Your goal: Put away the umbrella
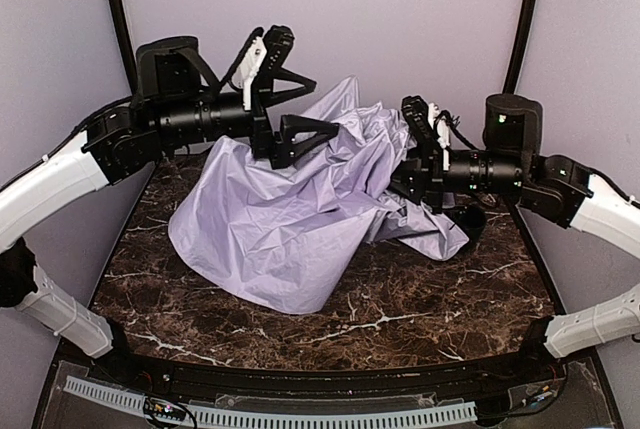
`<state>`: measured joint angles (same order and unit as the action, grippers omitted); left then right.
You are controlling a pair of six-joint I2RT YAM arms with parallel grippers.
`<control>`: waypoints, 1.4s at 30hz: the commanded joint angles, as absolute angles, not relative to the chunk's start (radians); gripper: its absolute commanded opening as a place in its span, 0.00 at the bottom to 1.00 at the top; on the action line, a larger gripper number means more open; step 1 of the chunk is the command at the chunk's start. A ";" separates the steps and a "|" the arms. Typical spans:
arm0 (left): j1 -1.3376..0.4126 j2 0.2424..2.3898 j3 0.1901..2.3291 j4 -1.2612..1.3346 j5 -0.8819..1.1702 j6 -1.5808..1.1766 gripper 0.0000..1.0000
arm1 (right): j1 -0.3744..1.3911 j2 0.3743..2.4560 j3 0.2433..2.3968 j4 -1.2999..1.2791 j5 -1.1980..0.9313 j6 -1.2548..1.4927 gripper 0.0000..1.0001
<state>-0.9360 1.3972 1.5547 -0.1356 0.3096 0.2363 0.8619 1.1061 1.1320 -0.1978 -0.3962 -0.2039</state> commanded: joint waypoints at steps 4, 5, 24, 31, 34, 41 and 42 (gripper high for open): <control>-0.932 1.269 1.569 -0.167 0.280 0.273 0.99 | 0.832 1.102 1.146 -0.266 -0.225 -0.192 0.00; -0.931 1.259 1.569 -0.181 0.277 0.275 0.99 | 0.830 1.103 1.170 -0.274 -0.215 -0.190 0.00; -0.882 1.236 1.374 -0.252 0.257 0.348 0.83 | 0.767 1.086 1.294 -0.409 -0.355 -0.266 0.00; -0.887 1.366 1.507 -0.142 0.455 0.297 0.12 | 0.771 1.178 1.366 -0.497 -0.581 -0.317 0.05; -0.904 1.411 1.510 -0.072 0.538 0.275 0.00 | 0.780 1.226 1.406 -0.472 -0.629 -0.281 0.07; -0.943 1.548 1.639 -0.035 0.683 0.205 0.00 | 0.862 1.367 1.582 -0.536 -0.688 -0.296 0.36; -0.946 1.559 1.648 -0.038 0.685 0.206 0.00 | 0.872 1.376 1.601 -0.545 -0.690 -0.298 0.43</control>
